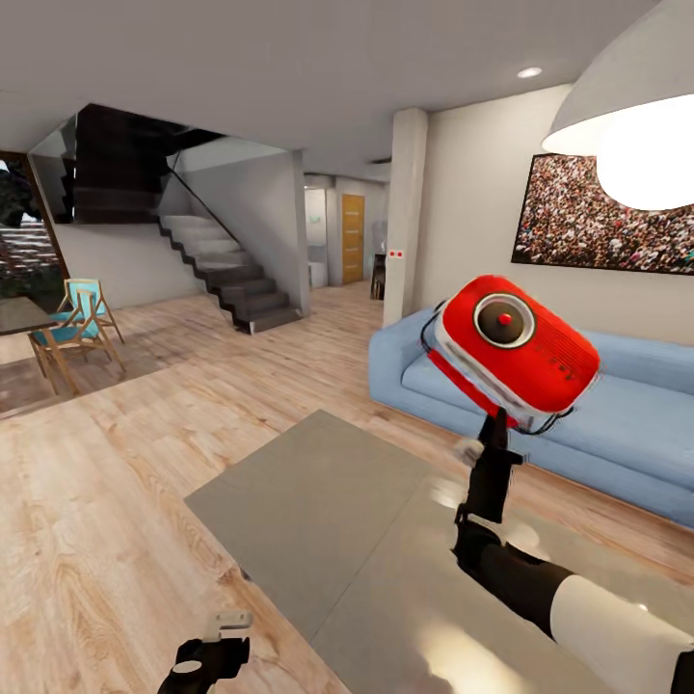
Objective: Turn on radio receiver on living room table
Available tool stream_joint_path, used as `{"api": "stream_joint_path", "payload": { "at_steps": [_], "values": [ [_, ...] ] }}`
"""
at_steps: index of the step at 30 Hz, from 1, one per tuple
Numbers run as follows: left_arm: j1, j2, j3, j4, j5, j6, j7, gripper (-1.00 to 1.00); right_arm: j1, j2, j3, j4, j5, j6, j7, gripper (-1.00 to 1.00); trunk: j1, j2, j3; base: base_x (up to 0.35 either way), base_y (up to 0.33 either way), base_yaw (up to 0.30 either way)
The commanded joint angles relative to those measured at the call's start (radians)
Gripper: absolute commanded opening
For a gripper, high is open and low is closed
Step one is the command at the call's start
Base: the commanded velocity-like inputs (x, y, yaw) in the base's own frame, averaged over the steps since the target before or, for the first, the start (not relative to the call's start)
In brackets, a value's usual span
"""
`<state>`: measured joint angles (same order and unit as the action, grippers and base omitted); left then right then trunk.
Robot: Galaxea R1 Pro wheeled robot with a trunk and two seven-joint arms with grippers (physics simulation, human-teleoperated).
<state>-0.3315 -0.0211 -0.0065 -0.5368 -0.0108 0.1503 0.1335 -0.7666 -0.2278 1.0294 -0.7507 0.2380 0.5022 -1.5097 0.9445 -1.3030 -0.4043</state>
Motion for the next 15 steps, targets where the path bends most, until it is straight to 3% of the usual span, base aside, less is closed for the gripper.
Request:
{"api": "stream_joint_path", "payload": {
  "at_steps": [1, 4, 10, 15],
  "values": [
    [0.000, 0.000, -0.002, 0.000, 0.000, 0.000, 0.000, 1.00, 0.000, 0.000, 0.020, 0.000, 0.013, 0.013, -0.007, -1.00, 0.000, 0.000, 0.000, 0.000, 0.000, 0.000],
    [0.000, -0.001, -0.014, 0.000, 0.000, 0.000, 0.000, 1.00, 0.000, 0.000, 0.053, 0.000, 0.074, 0.071, -0.016, -1.00, 0.000, 0.000, 0.000, 0.000, 0.000, 0.000],
    [0.000, -0.006, -0.042, 0.000, 0.000, 0.000, 0.004, 1.00, 0.000, -0.001, 0.065, 0.003, 0.264, 0.181, -0.020, -1.00, 0.000, 0.000, 0.000, 0.000, 0.000, 0.000],
    [0.000, -0.006, -0.048, 0.000, 0.000, 0.000, 0.004, 1.00, 0.002, -0.002, 0.068, 0.010, 0.324, 0.253, -0.037, -1.00, 0.000, 0.000, 0.000, 0.000, 0.000, 0.000]
  ]
}}
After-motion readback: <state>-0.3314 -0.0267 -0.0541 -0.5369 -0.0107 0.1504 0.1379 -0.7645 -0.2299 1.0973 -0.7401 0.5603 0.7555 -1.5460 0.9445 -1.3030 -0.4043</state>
